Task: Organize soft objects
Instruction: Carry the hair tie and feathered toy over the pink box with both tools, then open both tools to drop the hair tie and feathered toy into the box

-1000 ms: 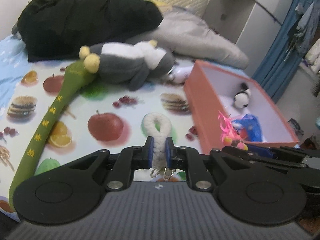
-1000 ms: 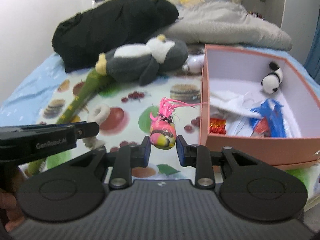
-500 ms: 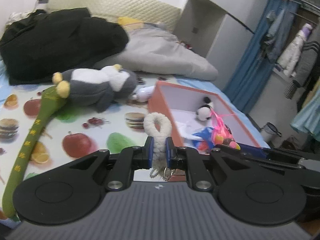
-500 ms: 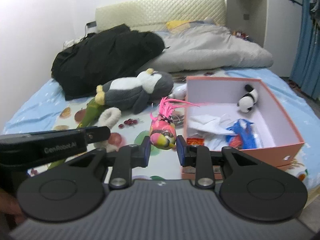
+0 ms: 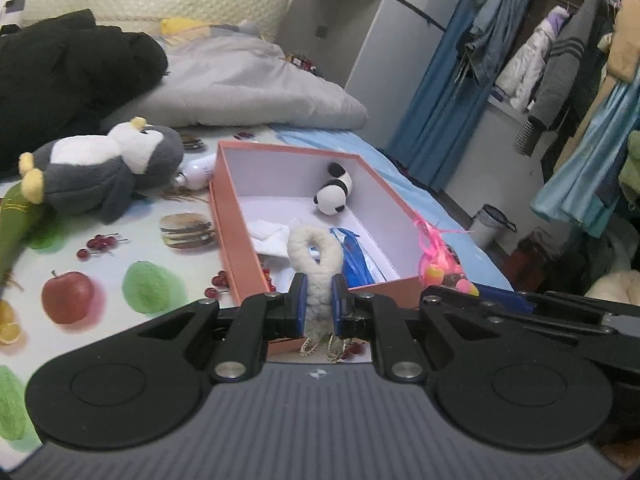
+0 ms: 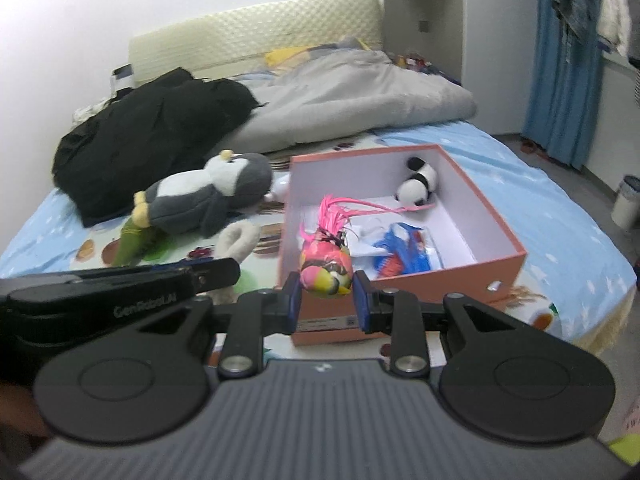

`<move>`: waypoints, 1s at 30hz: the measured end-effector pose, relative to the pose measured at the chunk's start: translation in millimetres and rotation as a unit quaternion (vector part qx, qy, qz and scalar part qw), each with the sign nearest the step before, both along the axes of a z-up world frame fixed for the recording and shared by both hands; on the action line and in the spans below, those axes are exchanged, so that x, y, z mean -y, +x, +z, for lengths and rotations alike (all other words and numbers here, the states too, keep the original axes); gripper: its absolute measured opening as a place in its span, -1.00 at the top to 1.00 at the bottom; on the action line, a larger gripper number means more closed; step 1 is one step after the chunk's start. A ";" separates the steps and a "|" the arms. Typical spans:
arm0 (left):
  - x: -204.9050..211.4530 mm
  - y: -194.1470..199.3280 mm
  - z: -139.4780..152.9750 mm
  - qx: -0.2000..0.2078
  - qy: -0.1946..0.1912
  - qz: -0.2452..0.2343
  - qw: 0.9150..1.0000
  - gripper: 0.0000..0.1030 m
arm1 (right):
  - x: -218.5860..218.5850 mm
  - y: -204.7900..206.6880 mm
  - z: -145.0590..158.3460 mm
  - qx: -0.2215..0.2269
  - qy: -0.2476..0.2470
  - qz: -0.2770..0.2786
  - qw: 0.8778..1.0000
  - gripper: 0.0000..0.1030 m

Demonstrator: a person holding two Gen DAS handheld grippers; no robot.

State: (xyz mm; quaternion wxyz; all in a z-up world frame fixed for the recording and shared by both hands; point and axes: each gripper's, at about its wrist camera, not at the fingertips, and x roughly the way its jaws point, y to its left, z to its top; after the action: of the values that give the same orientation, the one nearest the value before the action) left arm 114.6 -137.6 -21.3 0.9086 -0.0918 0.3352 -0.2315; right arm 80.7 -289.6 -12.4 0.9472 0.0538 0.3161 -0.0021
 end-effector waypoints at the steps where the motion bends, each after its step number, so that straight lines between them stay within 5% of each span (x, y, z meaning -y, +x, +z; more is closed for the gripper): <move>1: 3.8 4.9 -0.9 -0.003 0.001 -0.002 1.000 0.70 | 2.9 1.9 -0.5 -0.002 0.001 -0.002 1.000 0.40; 14: 50.6 109.6 -14.4 -0.033 0.031 -0.023 0.999 0.70 | 46.8 77.5 -10.8 -0.031 0.028 -0.006 0.999 0.40; 30: 112.8 260.7 -69.3 -0.105 0.080 -0.038 0.991 0.69 | 113.3 194.2 -66.9 -0.099 0.065 -0.021 0.993 0.40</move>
State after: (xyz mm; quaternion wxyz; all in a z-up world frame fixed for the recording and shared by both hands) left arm 375.3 -250.4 -90.7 0.8633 -0.0301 0.4494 -0.2276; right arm 274.9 -402.9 -79.2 0.9055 0.1212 0.4067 -0.0073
